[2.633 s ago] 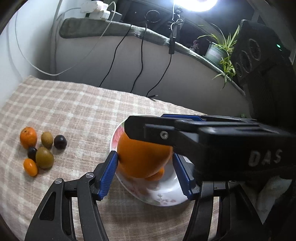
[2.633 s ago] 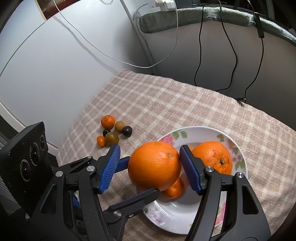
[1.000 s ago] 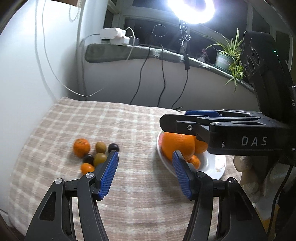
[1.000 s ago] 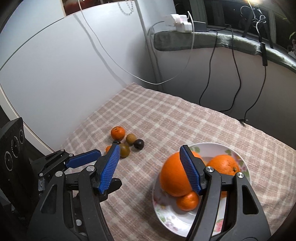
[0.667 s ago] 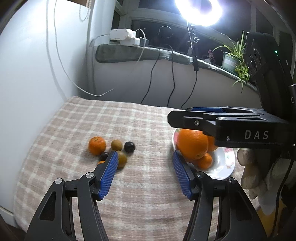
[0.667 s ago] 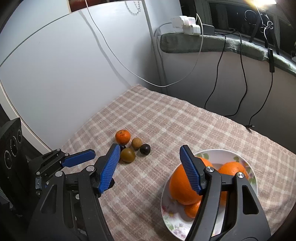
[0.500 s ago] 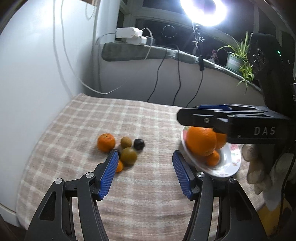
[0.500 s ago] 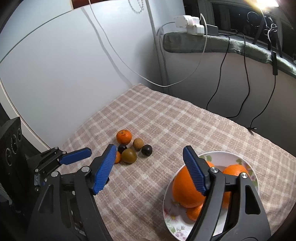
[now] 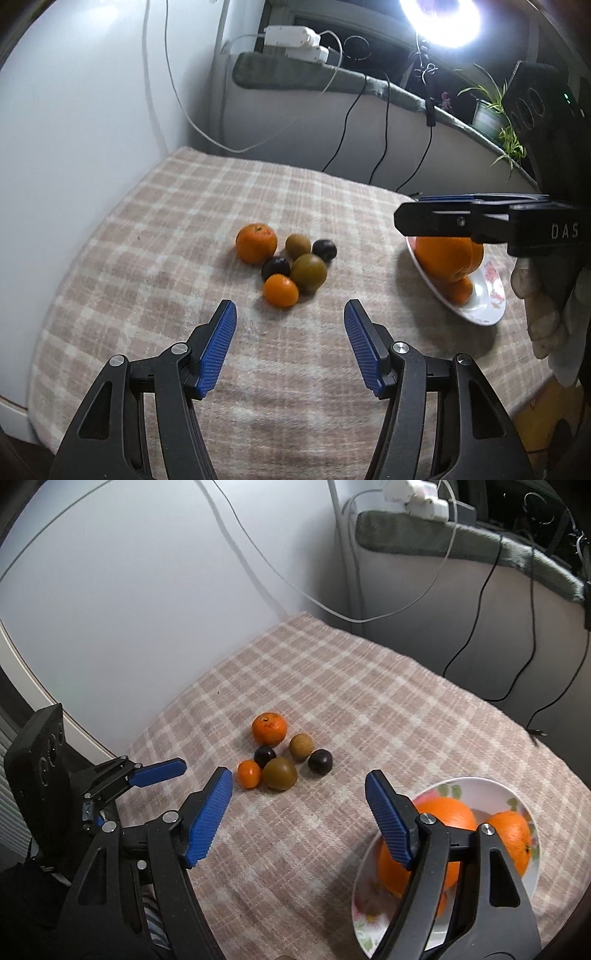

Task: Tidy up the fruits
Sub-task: 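Move both open tools back toward the remaining small fruits, then close the left tool on a small tangerine while the right tool grasps a brown kiwi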

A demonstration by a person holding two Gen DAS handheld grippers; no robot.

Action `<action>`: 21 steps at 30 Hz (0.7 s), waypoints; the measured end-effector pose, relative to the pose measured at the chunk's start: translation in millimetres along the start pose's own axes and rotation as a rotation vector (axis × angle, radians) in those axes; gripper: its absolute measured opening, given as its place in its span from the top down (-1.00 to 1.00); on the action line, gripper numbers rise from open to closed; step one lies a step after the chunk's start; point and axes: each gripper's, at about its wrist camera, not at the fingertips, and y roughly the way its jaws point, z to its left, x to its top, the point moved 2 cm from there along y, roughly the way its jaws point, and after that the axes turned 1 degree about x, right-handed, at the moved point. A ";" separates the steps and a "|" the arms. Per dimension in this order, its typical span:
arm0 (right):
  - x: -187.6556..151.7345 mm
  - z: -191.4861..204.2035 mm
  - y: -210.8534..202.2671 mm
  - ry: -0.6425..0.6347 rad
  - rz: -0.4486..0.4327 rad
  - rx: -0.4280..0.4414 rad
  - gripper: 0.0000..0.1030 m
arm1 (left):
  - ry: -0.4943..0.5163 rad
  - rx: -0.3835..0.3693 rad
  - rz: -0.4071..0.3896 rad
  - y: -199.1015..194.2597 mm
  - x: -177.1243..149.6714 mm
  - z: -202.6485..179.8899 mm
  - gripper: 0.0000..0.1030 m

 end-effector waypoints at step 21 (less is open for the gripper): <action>8.9 6.3 71.1 0.077 0.179 0.064 -0.02 | -0.005 -0.047 0.111 40.6 7.0 3.0 0.20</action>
